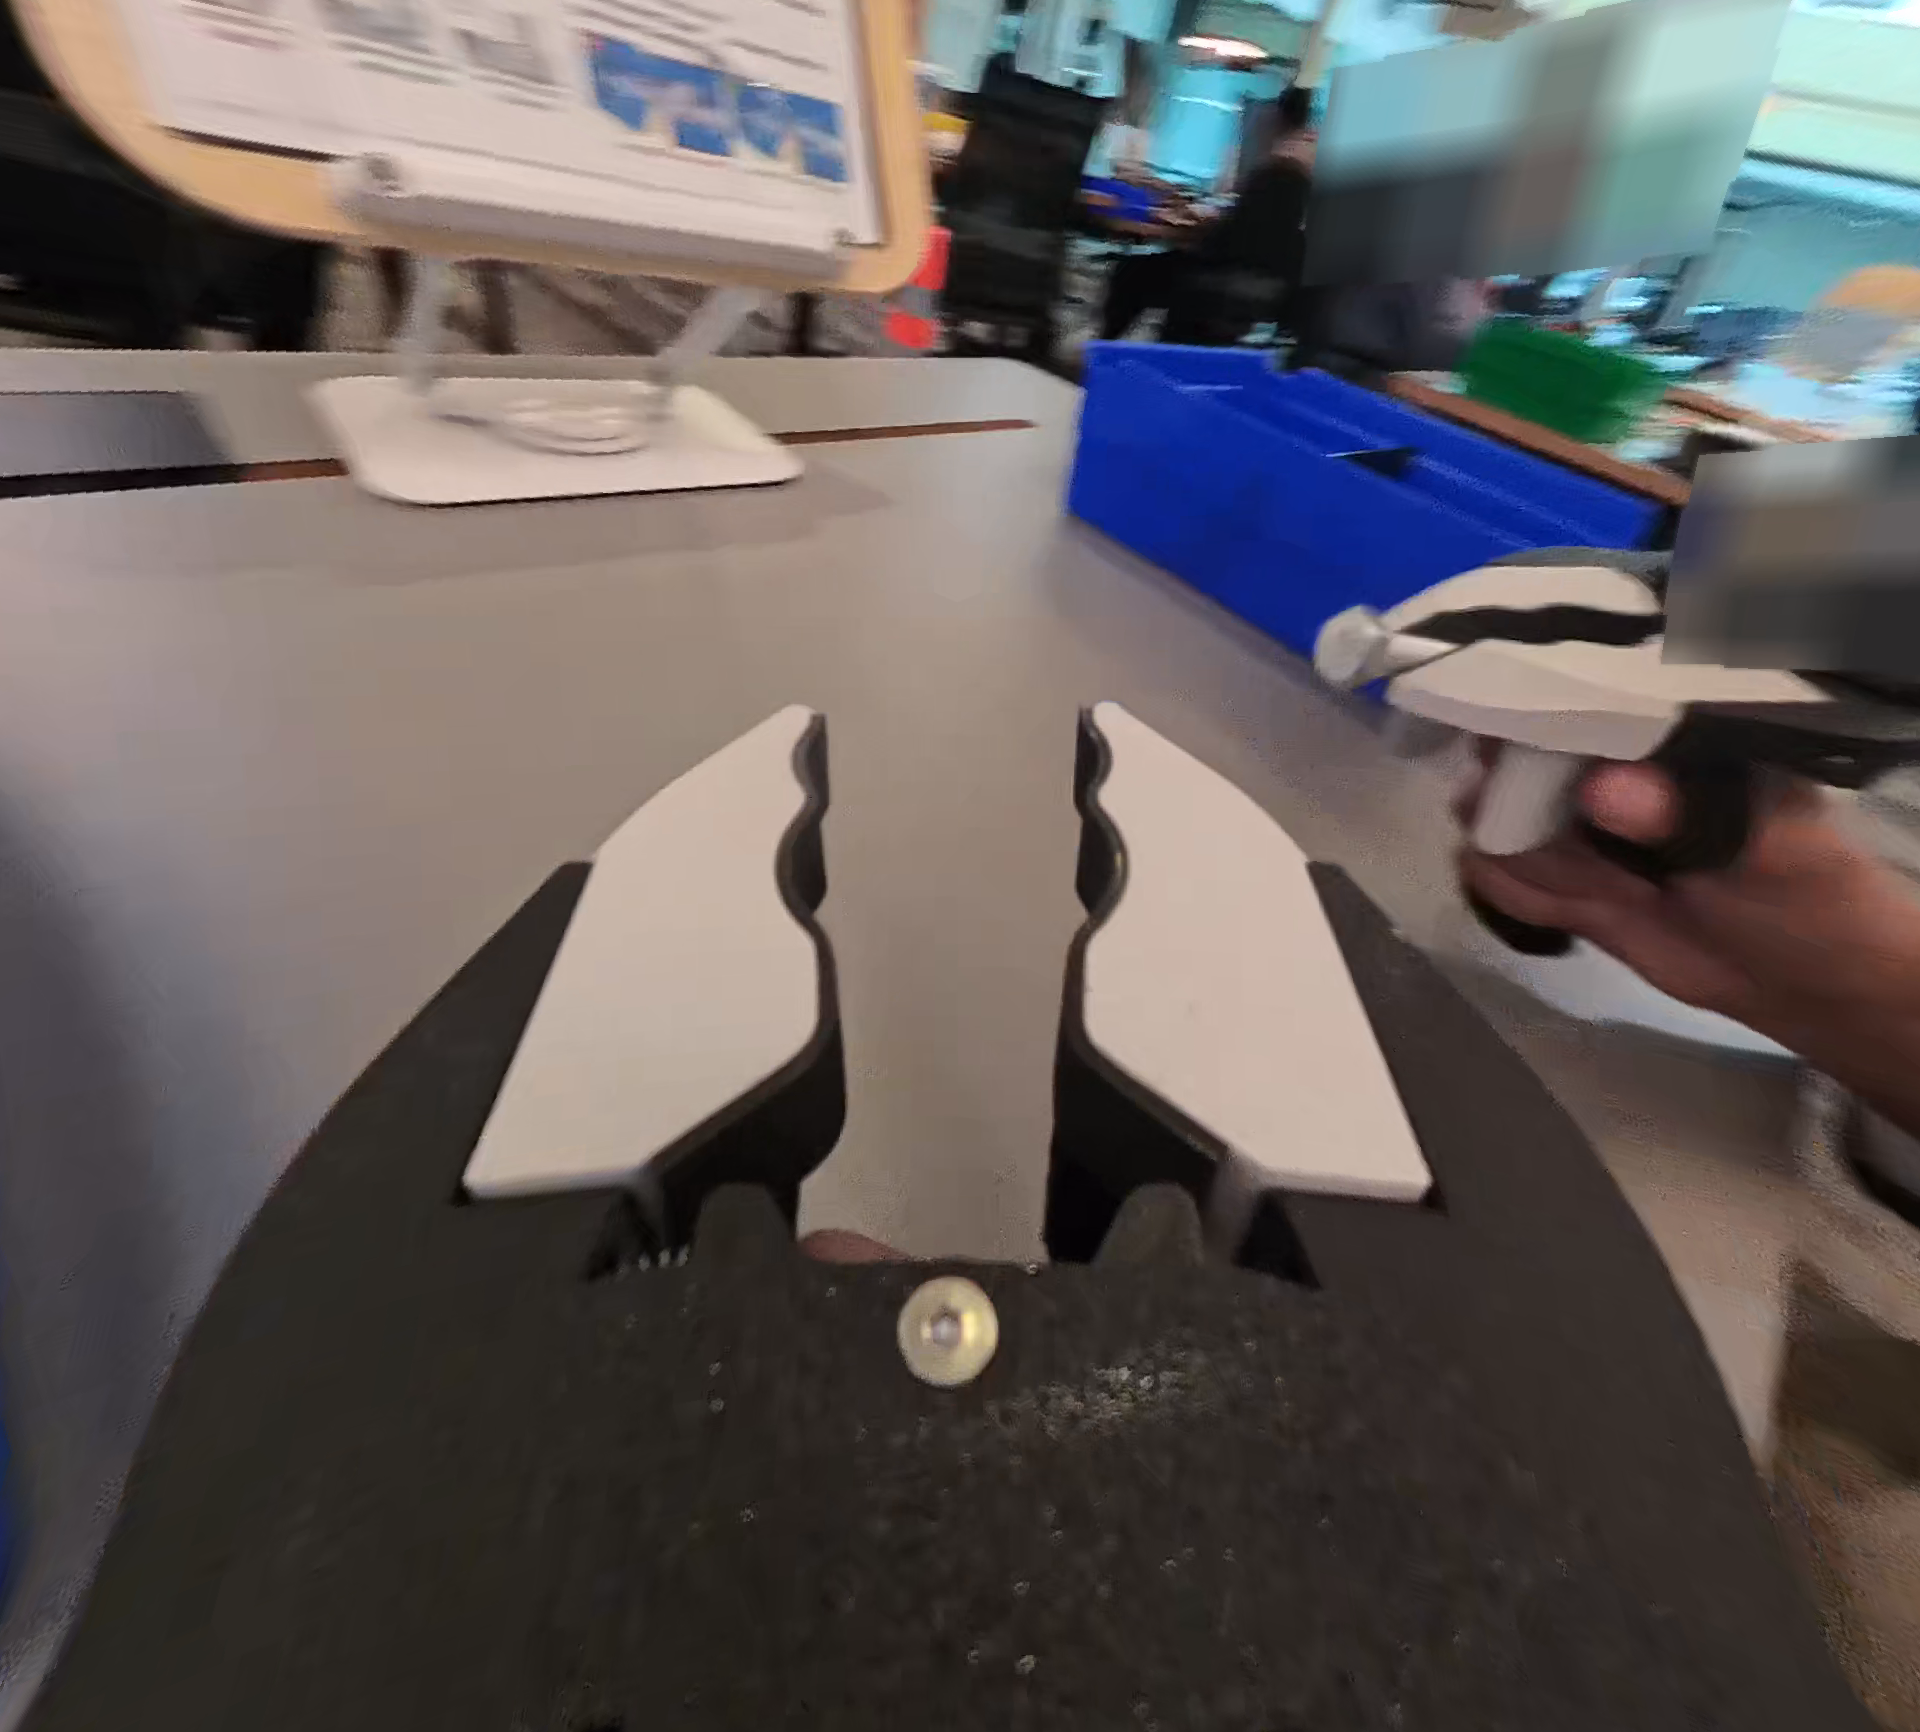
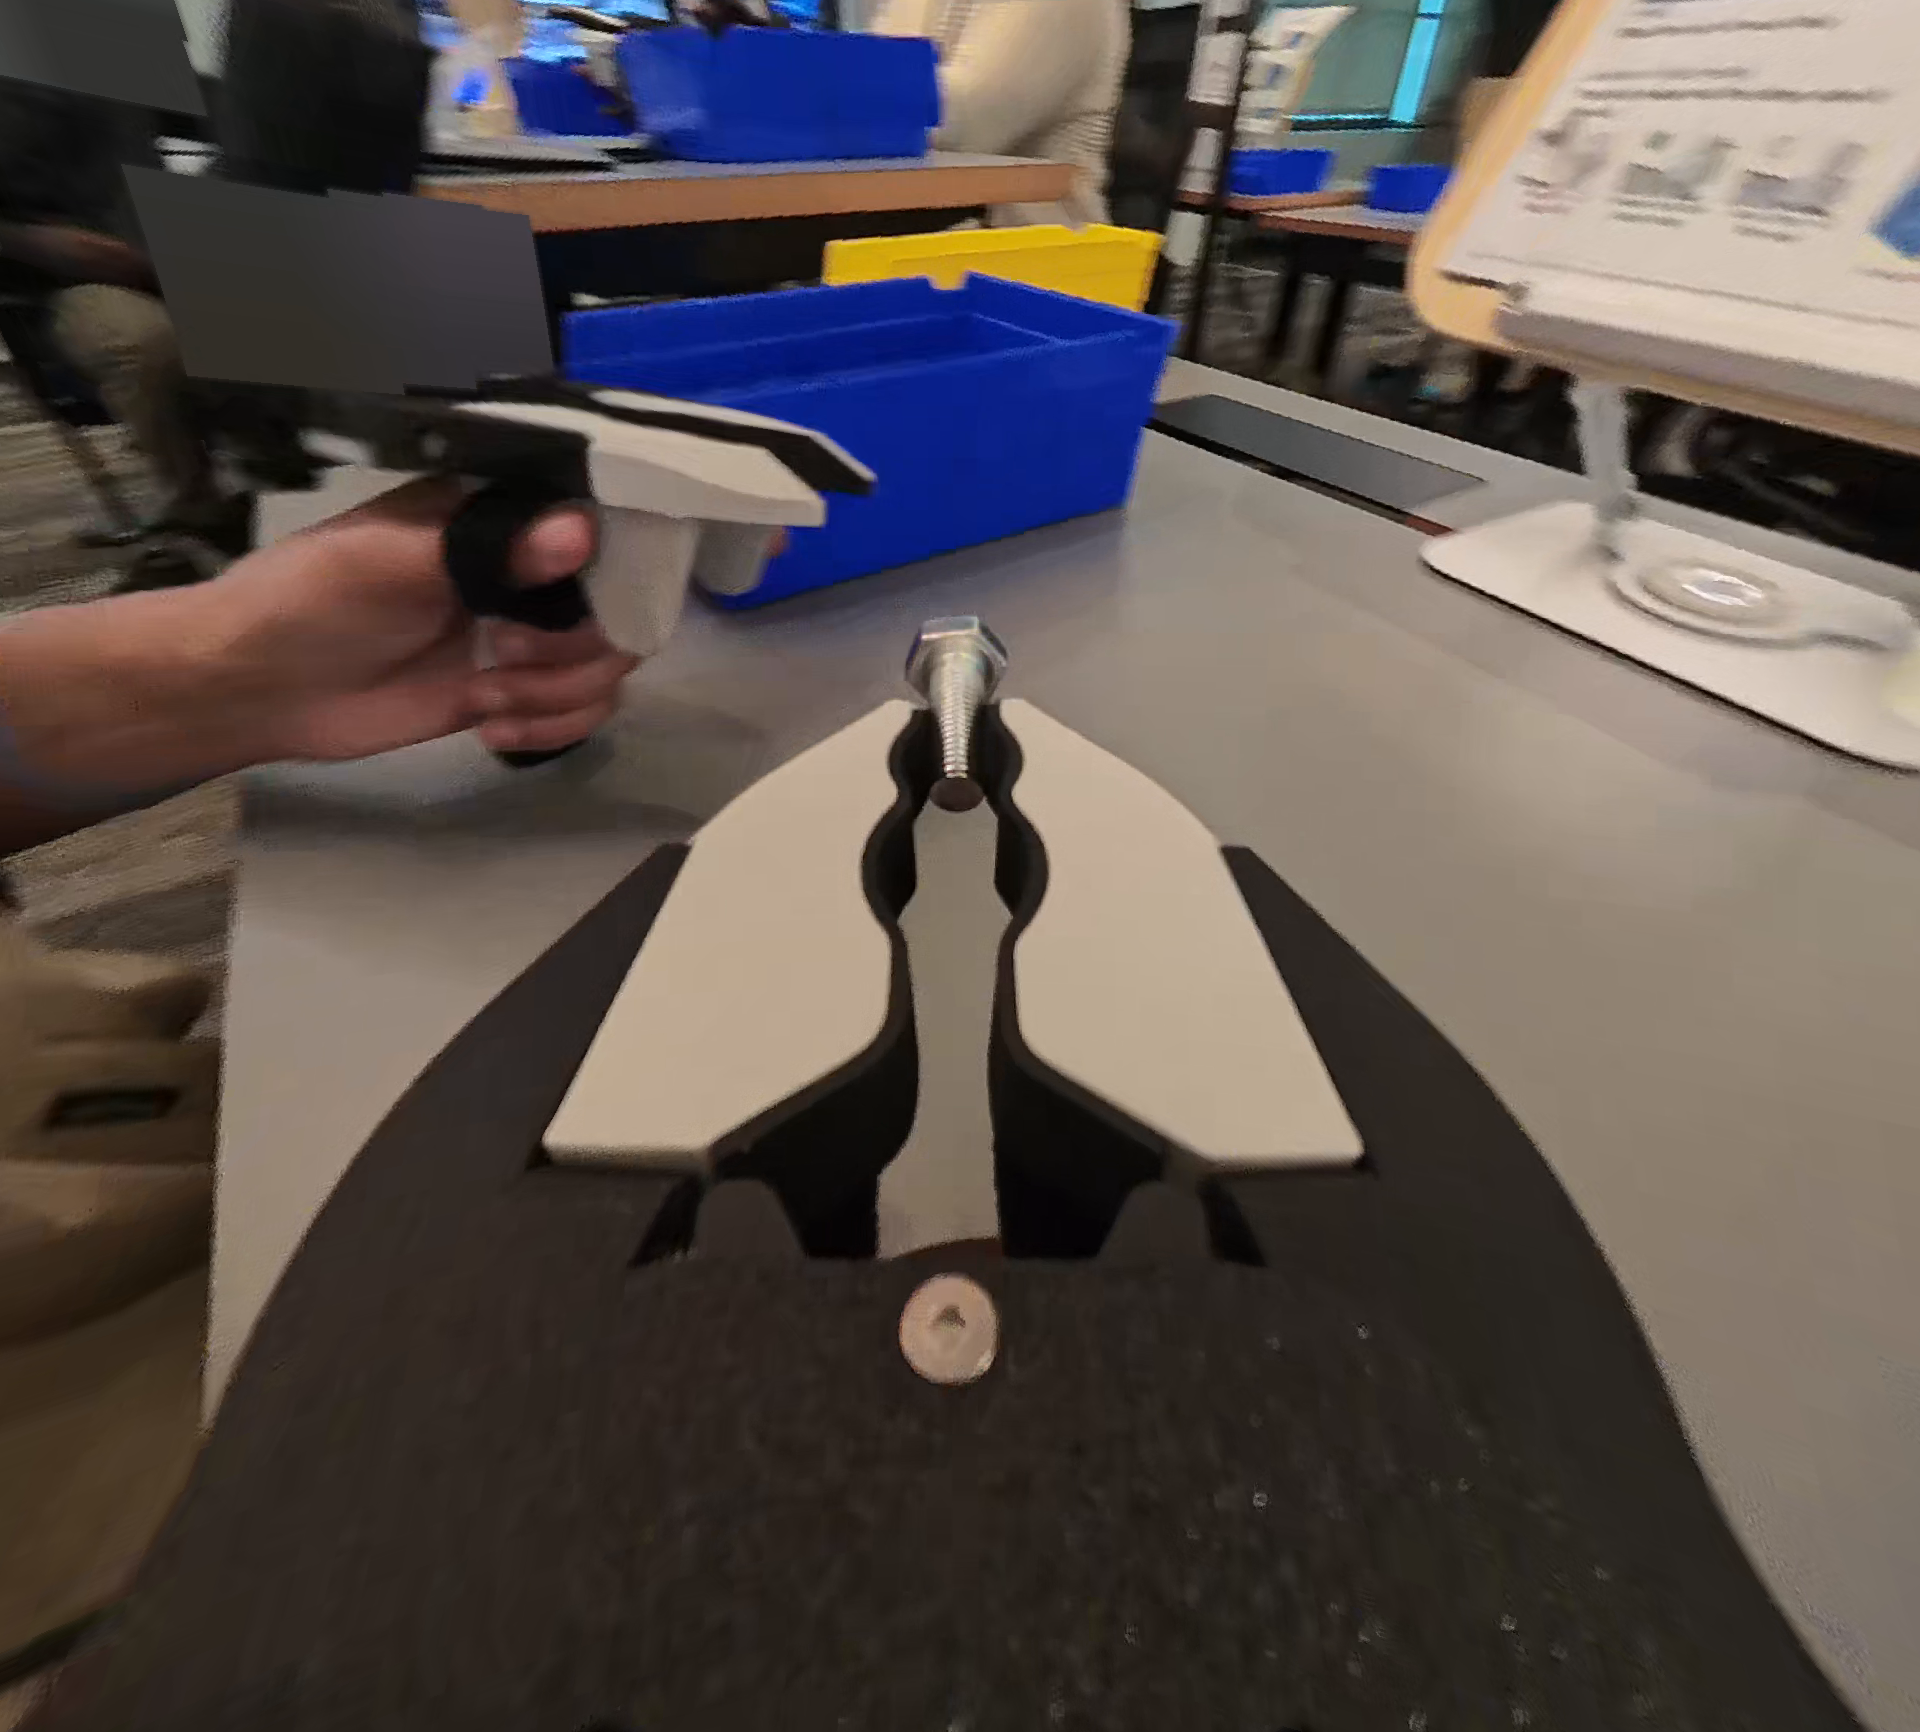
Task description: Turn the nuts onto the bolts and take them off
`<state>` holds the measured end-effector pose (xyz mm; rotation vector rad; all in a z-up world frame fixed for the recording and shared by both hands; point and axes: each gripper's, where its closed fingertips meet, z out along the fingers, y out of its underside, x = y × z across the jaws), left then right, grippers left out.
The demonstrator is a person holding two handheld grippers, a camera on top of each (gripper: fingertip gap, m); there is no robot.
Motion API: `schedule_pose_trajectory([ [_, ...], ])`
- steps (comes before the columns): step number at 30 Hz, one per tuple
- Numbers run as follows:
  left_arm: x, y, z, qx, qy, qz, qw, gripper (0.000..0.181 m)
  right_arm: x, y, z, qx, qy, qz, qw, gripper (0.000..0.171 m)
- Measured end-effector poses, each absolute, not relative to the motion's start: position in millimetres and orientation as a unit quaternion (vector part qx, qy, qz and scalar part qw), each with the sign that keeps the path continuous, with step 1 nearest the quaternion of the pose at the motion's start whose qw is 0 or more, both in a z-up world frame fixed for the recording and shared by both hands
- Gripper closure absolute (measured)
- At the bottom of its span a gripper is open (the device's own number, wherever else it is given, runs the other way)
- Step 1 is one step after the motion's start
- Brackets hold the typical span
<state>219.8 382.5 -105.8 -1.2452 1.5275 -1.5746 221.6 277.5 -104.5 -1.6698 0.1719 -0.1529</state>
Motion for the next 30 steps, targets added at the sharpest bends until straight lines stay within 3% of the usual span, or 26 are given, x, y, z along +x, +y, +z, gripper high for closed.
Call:
schedule_pose_trajectory([
  [8, 217.3, 385.1, -118.3, -0.485, 0.568, -0.546, 0.38, 0.135, 235.1, 264.7, -116.7, -0.723, 0.145, -0.17, 0.654, 0.161],
  [16, 216.5, 383.1, -117.9, -0.48, 0.57, -0.553, 0.373, 0.136, 245.6, 257.6, -112.4, -0.711, 0.17, -0.164, 0.662, 0.161],
  [21, 217.0, 378.9, -120.1, -0.474, 0.582, -0.543, 0.376, 0.136, 335.9, 172.7, -2.3, -0.668, 0.195, -0.331, 0.638, 0.161],
  [24, 216.0, 373.3, -121.0, -0.461, 0.596, -0.534, 0.384, 0.137, 429.5, 111.1, 24.6, -0.725, 0.233, -0.363, 0.536, 0.161],
  [30, 213.3, 366.0, -120.9, -0.439, 0.611, -0.521, 0.404, 0.137, 540.9, 38.2, -97.6, -0.92, 0.263, -0.176, 0.232, 0.16],
])
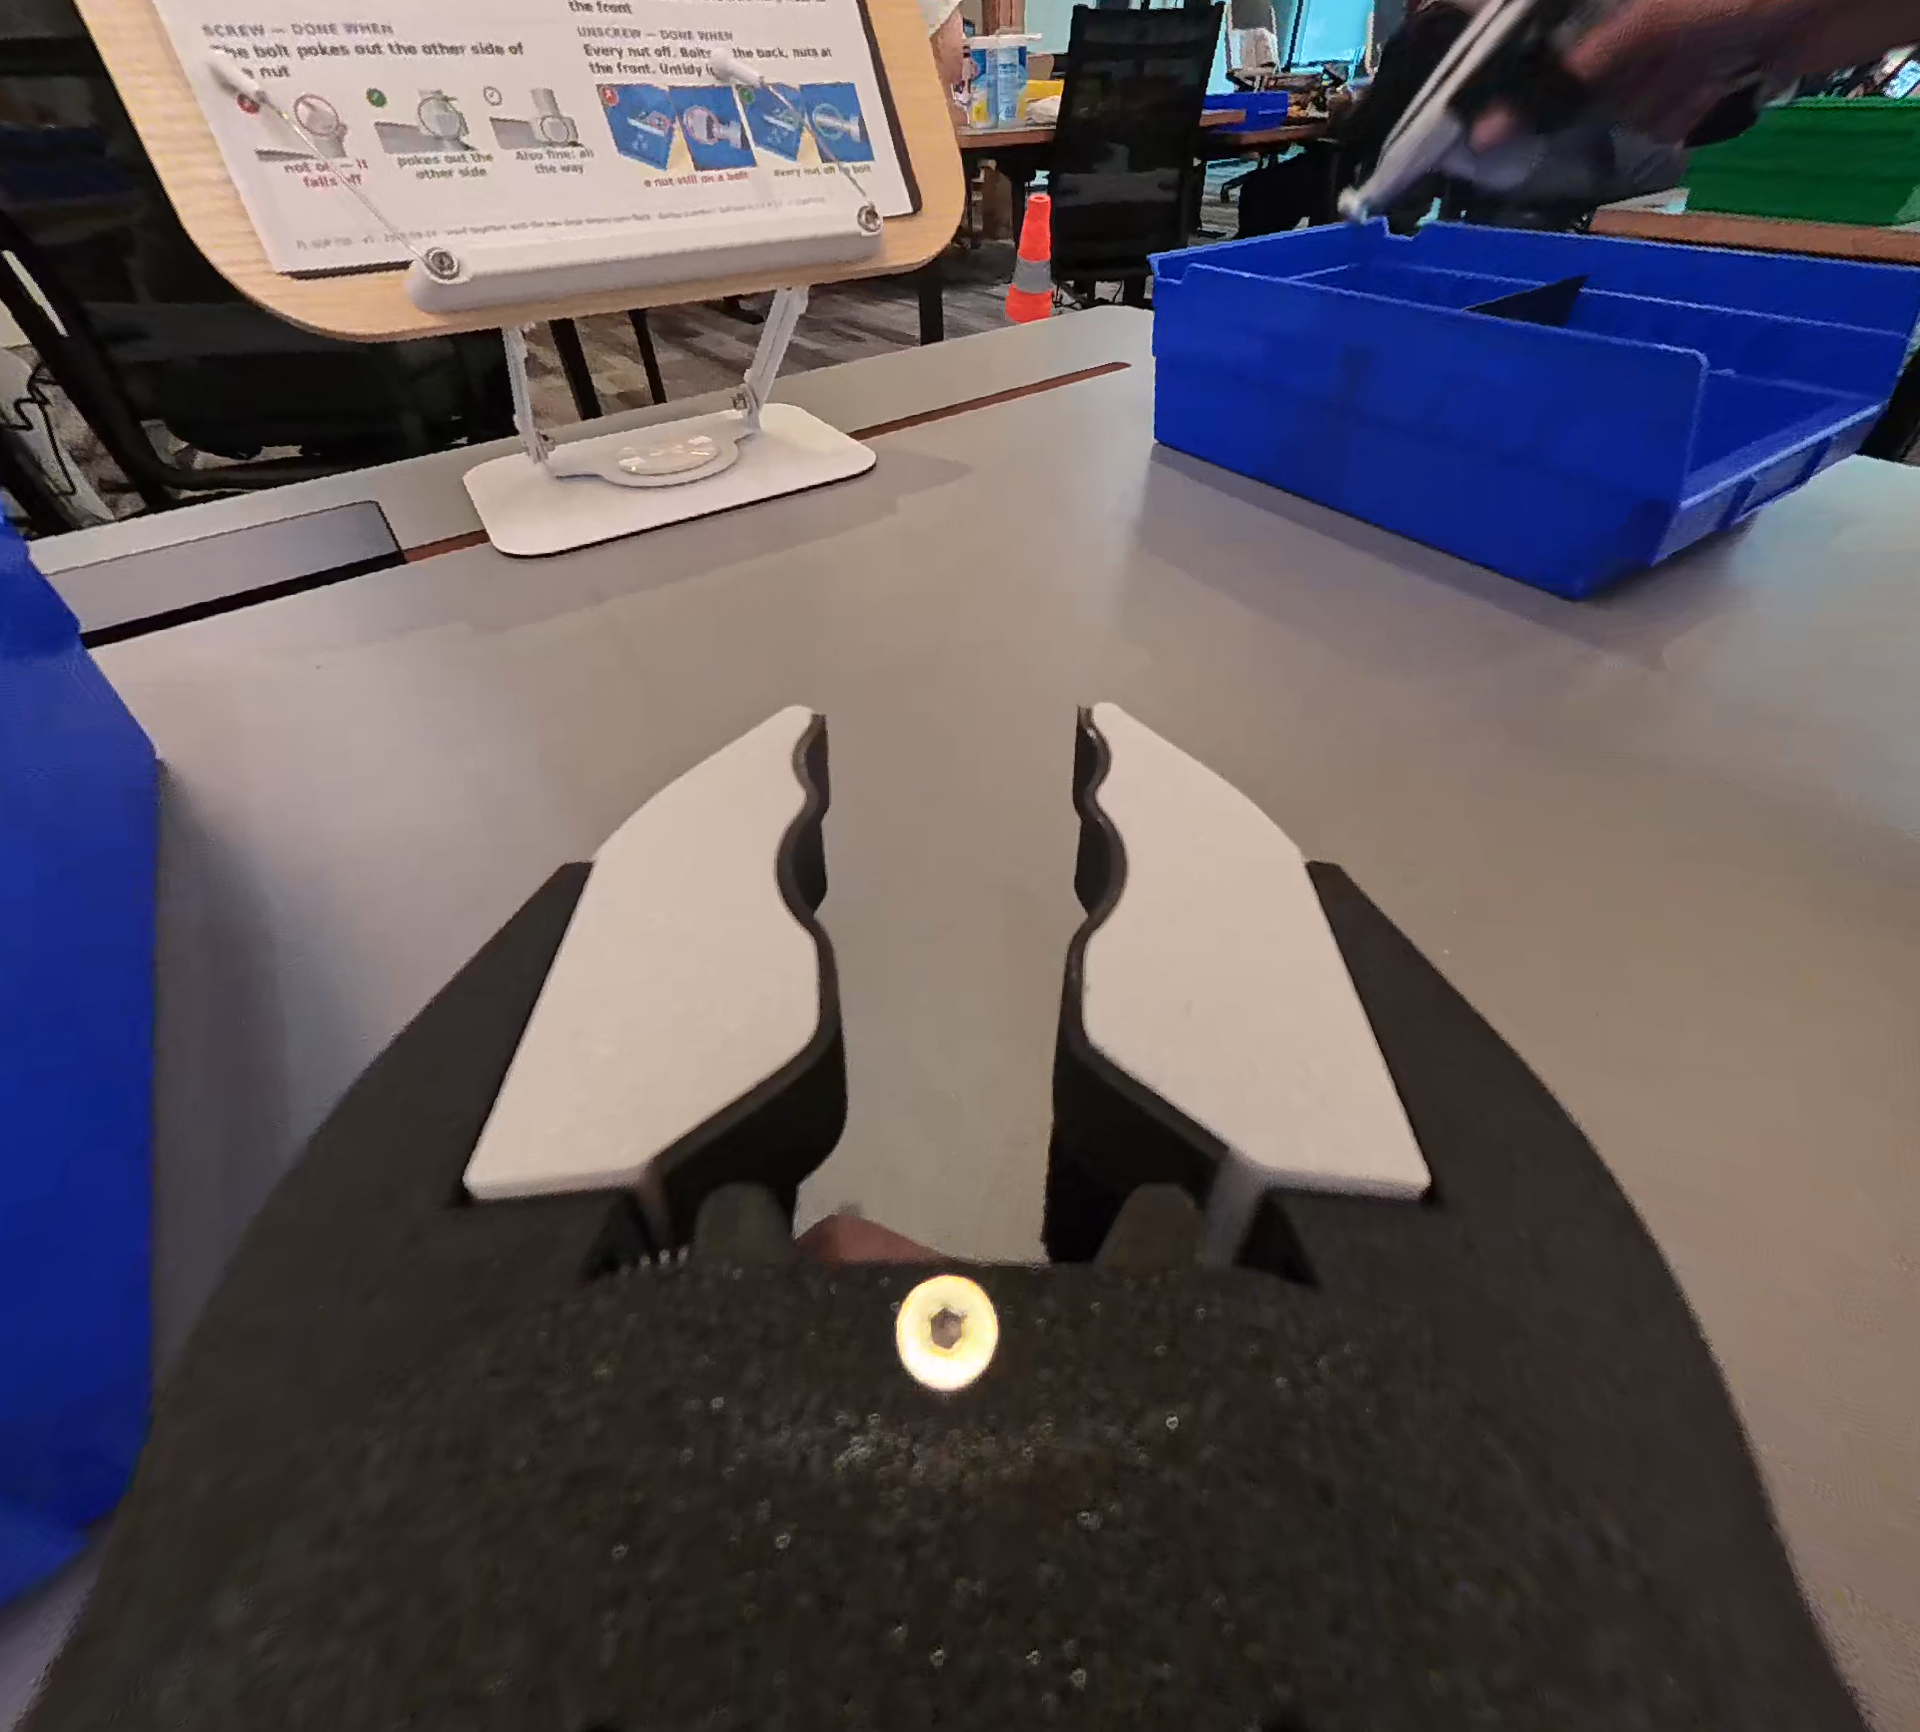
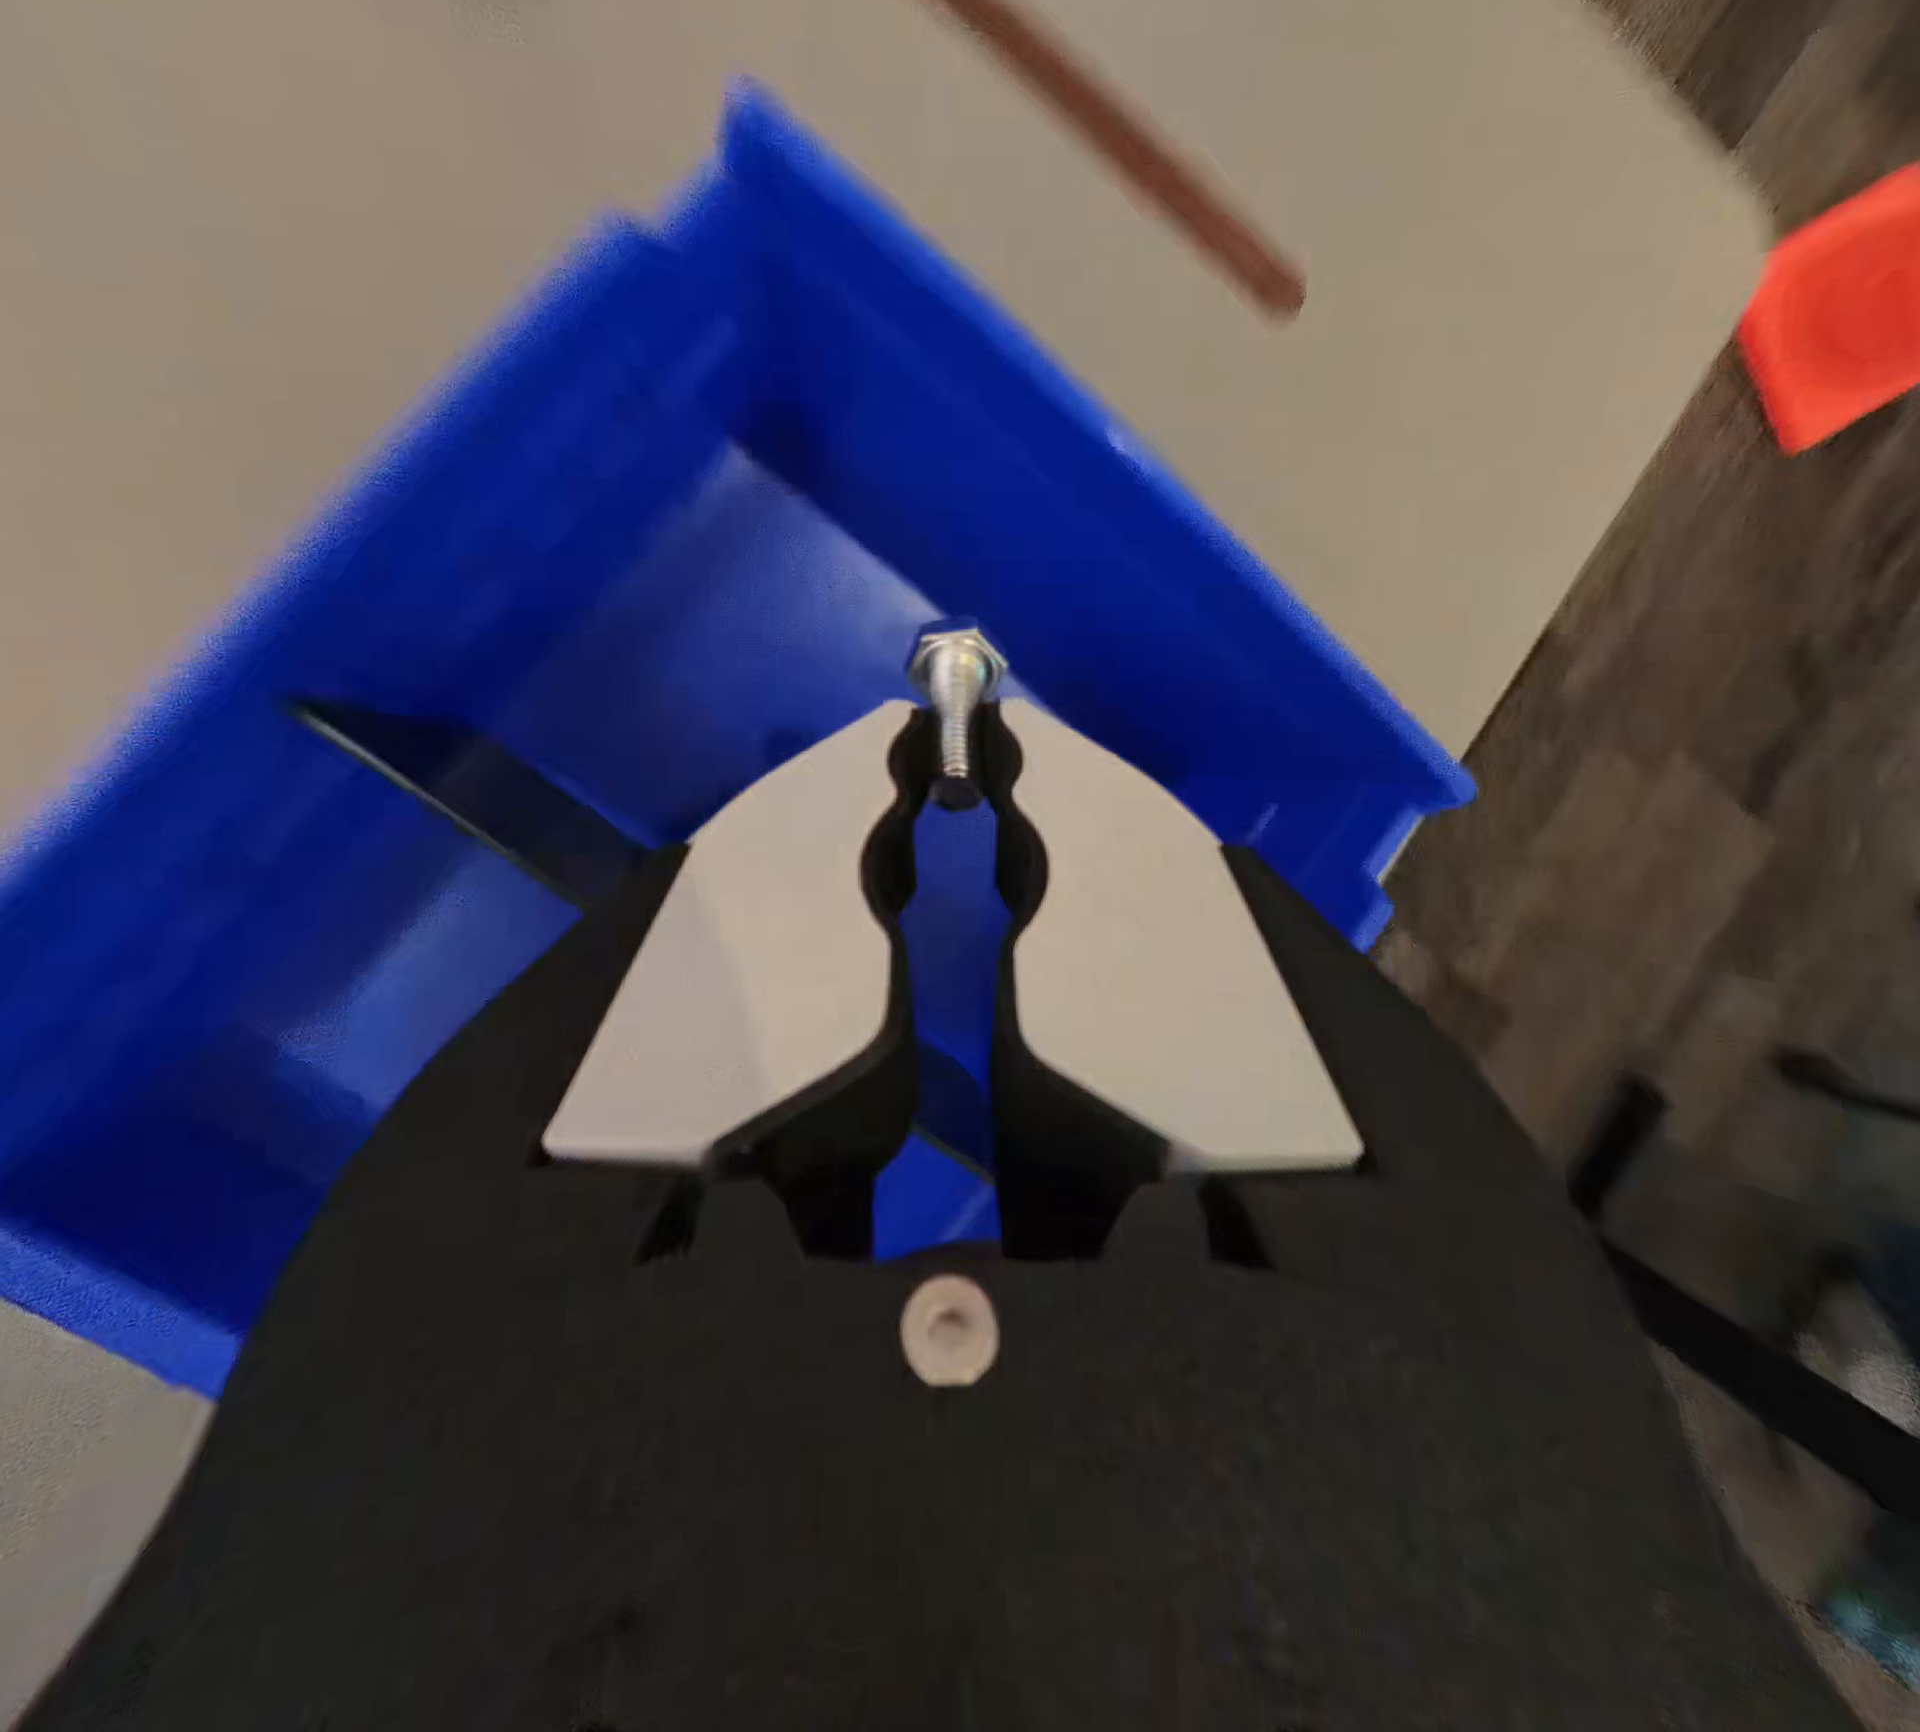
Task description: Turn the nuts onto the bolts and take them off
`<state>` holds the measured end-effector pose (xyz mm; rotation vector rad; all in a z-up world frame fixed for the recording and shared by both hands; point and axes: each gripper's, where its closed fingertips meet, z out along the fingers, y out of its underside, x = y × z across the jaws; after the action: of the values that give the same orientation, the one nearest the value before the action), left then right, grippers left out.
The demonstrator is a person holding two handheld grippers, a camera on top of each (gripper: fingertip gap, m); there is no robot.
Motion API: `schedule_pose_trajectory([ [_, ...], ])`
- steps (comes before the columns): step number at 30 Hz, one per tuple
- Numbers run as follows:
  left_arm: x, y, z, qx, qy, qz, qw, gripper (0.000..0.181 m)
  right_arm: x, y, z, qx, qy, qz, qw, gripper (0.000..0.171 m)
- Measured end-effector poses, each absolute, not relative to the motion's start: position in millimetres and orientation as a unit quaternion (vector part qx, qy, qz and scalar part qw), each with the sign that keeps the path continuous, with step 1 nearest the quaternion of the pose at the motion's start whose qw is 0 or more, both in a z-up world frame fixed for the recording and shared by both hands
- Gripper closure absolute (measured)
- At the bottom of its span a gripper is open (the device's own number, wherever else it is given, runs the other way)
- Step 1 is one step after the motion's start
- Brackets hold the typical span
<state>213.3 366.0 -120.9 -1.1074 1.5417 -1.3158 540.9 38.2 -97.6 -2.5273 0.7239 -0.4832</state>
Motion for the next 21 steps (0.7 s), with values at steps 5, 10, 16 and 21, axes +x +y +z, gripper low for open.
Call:
schedule_pose_trajectory([
  [5, 213.3, 367.6, -120.0, -0.443, 0.606, -0.53, 0.396, 0.136, 538.3, 16.8, -159.8, -0.965, 0.238, -0.077, 0.083, 0.16],
  [10, 213.2, 368.2, -119.6, -0.444, 0.604, -0.534, 0.391, 0.136, 537.8, -1.4, -183.3, -0.97, 0.235, -0.053, -0.017, 0.16],
  [16, 213.3, 362.0, -122.8, -0.432, 0.621, -0.52, 0.396, 0.135, 541.4, -10.0, -204.3, -0.966, 0.246, -0.044, -0.062, 0.16],
  [21, 210.7, 357.1, -122.2, -0.416, 0.629, -0.517, 0.406, 0.132, 564.0, -8.8, -162.2, -0.951, 0.276, -0.141, -0.002, 0.116],
])
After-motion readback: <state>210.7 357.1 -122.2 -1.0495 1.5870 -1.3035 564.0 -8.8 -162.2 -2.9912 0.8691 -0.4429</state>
